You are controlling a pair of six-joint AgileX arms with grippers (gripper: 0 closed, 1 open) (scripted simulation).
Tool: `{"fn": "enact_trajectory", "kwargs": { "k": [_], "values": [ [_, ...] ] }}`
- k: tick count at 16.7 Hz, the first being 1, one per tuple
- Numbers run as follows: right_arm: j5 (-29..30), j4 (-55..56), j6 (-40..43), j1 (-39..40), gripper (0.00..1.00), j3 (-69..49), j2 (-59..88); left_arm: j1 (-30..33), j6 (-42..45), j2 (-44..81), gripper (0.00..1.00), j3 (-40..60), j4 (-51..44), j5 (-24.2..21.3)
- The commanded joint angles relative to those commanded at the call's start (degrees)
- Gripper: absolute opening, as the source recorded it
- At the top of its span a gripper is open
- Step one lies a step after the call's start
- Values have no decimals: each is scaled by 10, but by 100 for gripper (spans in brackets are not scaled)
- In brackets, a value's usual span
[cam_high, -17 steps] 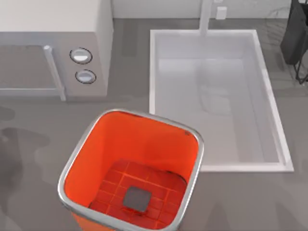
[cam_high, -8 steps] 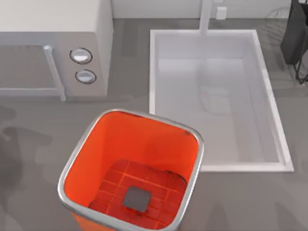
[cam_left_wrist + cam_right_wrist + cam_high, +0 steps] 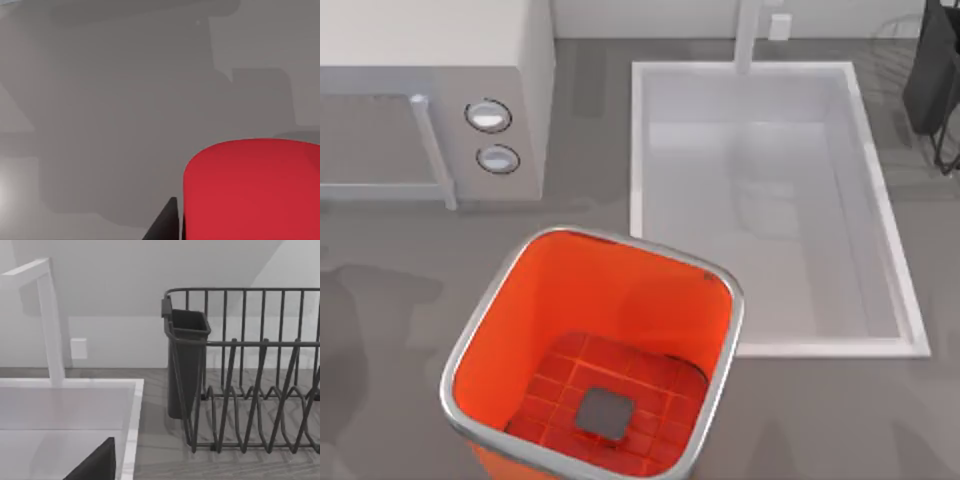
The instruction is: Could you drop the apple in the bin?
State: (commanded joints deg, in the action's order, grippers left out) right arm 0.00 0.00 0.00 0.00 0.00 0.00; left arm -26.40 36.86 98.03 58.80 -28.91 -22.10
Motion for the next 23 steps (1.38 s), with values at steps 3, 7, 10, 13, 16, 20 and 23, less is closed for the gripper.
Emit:
{"fn": "enact_trajectory", "kwargs": {
  "k": [3,7,10,13,16,20,23],
  "values": [
    [0,0,0,0,100,0,0,8,-2,-38,0,67,-109,-11],
    [0,0,0,0,100,0,0,43,11,-60,0,132,-219,17],
    [0,0,0,0,100,0,0,53,18,-63,0,145,-240,31],
    [0,0,0,0,100,0,0,50,18,-60,0,143,-238,30],
    [0,0,0,0,100,0,0,70,23,-58,0,149,-247,36],
    [0,0,0,0,100,0,0,181,45,-46,0,174,-288,65],
    [0,0,0,0,100,0,0,315,62,-38,0,202,-332,102]
  ]
}}
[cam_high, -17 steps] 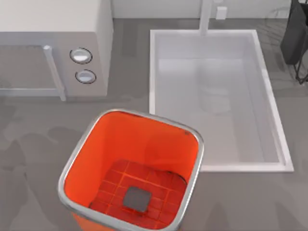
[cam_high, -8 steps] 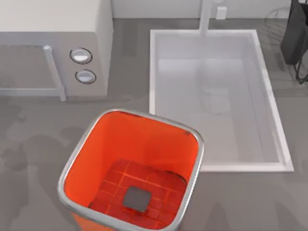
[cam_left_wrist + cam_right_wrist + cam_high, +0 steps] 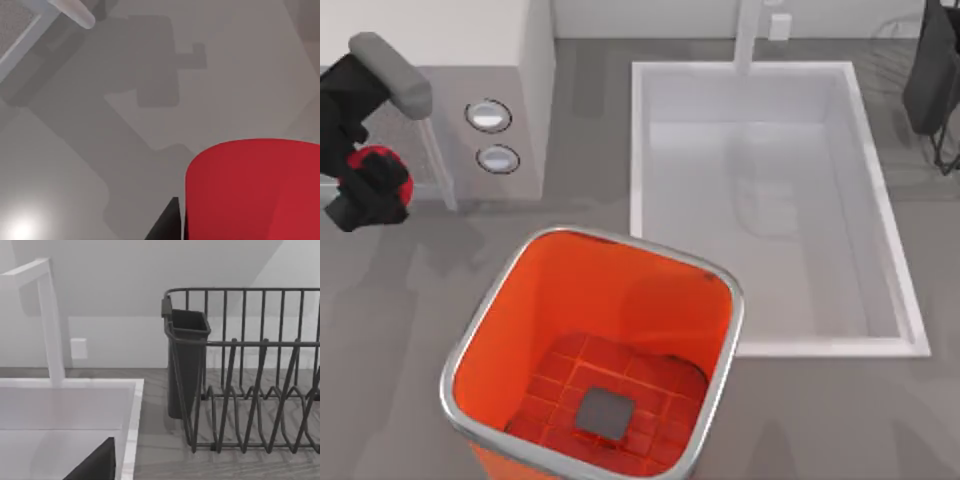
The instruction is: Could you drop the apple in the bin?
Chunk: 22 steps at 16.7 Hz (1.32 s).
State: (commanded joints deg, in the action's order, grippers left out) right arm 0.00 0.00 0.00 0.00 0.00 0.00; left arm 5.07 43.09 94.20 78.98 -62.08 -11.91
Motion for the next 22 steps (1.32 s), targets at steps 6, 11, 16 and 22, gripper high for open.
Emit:
{"fn": "enact_trajectory", "kwargs": {
  "k": [6,11,16,22],
  "values": [
    [0,0,0,0,100,0,0,280,17,8,0,49,-91,91],
    [0,0,0,0,100,0,0,429,20,14,0,61,-148,139],
    [0,0,0,0,100,0,0,449,20,16,0,61,-158,144],
    [0,0,0,0,100,0,0,445,22,19,0,18,-106,145]
  ]
}}
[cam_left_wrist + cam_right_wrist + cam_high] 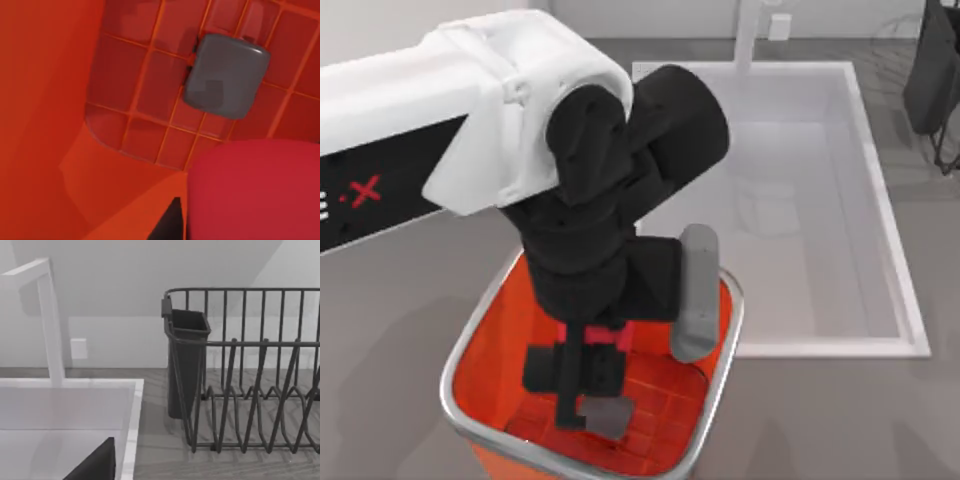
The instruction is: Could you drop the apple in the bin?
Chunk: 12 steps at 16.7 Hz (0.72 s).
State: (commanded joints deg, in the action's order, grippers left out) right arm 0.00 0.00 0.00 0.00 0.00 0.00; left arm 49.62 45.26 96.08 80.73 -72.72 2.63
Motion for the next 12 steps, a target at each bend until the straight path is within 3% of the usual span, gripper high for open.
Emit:
{"fn": "enact_trajectory", "kwargs": {
  "k": [8,12],
  "values": [
    [0,0,0,0,100,0,0,0,3,17,0,-88,102,-2],
    [0,0,0,0,100,0,0,0,3,19,0,-91,105,-2]
  ]
}}
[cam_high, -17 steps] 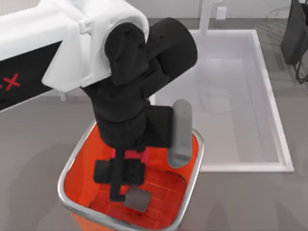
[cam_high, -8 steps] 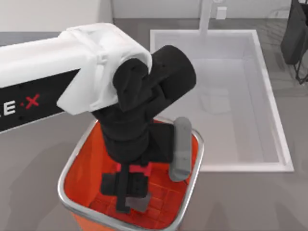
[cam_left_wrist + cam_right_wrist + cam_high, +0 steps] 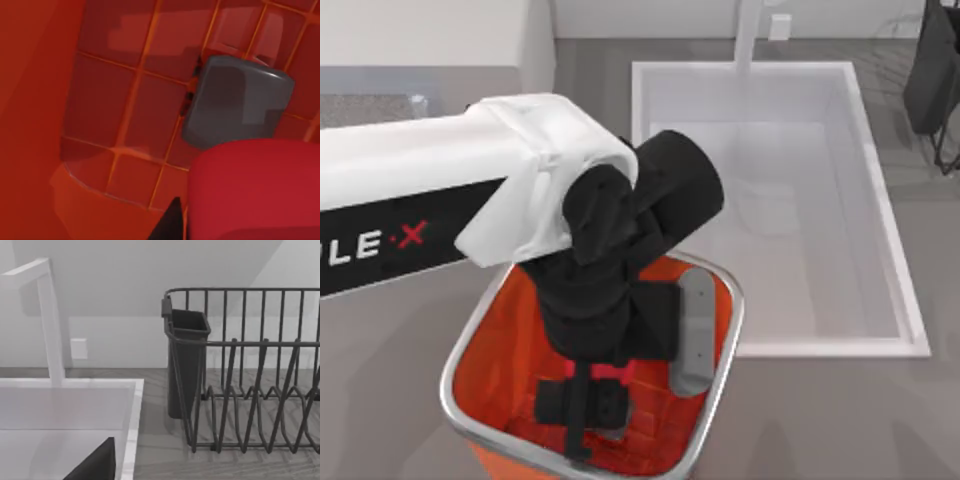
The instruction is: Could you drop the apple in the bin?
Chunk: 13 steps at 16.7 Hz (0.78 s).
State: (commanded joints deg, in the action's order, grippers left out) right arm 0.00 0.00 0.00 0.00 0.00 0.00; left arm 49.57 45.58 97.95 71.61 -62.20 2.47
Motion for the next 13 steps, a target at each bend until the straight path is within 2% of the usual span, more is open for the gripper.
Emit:
{"fn": "enact_trajectory", "kwargs": {
  "k": [13],
  "values": [
    [0,0,0,0,100,0,0,0,0,0,98,0,0,0]
  ]
}}
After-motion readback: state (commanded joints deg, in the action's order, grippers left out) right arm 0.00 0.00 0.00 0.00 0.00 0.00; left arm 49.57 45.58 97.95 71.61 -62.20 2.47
